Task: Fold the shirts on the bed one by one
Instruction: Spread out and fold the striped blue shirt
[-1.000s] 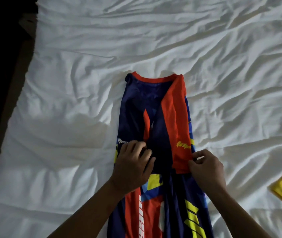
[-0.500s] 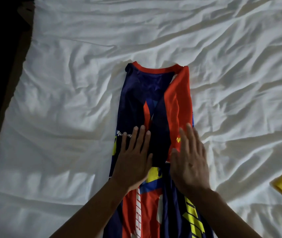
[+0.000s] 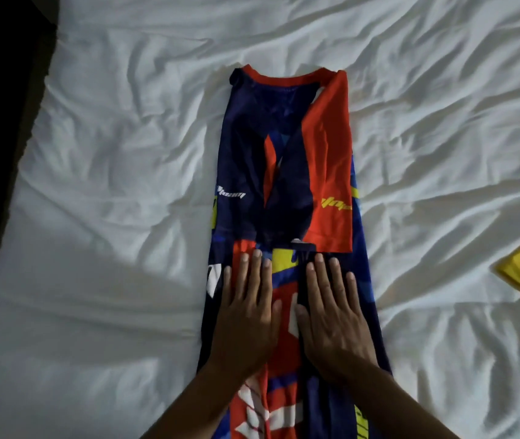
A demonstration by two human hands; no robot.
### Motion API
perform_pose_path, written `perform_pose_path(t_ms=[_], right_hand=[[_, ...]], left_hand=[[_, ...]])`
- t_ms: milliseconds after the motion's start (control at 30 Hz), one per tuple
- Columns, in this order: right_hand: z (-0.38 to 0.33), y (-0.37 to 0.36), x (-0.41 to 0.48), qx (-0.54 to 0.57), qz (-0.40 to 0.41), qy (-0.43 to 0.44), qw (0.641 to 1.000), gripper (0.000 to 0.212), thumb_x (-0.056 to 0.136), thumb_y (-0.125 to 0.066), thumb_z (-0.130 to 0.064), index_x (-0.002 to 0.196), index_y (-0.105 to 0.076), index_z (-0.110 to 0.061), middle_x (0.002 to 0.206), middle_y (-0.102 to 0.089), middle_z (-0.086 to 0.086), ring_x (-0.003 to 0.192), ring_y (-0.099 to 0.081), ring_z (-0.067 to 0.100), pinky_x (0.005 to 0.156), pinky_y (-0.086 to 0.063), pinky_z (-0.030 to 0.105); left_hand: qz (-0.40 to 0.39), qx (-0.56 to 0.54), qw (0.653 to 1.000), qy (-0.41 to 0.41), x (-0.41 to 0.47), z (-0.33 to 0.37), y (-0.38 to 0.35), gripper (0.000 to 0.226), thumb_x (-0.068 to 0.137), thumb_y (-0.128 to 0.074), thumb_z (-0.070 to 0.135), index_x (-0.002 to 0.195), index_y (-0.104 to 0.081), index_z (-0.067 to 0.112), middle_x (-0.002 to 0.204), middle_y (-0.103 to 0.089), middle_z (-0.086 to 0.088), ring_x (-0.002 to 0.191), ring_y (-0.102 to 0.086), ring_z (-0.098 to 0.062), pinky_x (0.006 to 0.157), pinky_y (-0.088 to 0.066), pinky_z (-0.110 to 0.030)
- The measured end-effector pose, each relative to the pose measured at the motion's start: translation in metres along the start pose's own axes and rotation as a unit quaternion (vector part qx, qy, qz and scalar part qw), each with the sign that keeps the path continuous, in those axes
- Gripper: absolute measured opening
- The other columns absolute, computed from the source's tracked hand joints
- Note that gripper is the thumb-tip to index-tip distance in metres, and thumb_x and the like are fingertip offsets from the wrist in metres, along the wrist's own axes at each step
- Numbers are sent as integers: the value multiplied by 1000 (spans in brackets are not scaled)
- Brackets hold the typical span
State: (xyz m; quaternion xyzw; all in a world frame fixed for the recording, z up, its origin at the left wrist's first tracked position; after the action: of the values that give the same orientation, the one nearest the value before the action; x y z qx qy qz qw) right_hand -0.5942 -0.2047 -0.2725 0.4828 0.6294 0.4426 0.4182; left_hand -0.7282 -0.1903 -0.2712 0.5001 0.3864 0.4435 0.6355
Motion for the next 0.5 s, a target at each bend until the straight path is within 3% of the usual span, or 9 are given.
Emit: perform_pose_path(t_ms=[300,433,500], right_hand=[[-22,-18,-103,-34,1,-9,999,67,106,-27,-45,163,-22,-8,172,-12,14,160,-6,32,127,-12,53],[-36,-27,-161,-26,-4,9,1000,67,108,-24,-45,161,-26,-3,171,-14,17,159,-9,35,124,-21,59],[-41,-27,-190,-22,-2,31,999,71,106,-32,-48,160,-29,-1,171,-15,18,159,-12,36,122,-24,61]], left_hand=[[-16,17,1000,-15,-115,27,-8,68,108,-38,40,160,-29,-2,170,-17,-24,159,-12,-40,123,-25,-63],[-34,13,998,-45,-180,37,-14,76,107,-37,54,161,-28,0,170,-17,-23,159,-12,-39,123,-25,-62],[-25,-6,997,-72,-210,42,-11,85,102,-45,63,161,-31,3,170,-19,-21,159,-13,-40,123,-21,-65]])
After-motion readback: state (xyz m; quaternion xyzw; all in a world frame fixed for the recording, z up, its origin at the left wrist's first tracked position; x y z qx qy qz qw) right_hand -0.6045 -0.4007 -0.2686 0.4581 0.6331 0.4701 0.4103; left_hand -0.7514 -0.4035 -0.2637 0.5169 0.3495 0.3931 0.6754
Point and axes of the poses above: each hand's wrist, its own x-axis towards the middle knuckle, its own y-axis out of the back of the hand, z = x × y, the point moved 9 cm from there along x, towards the middle knuckle
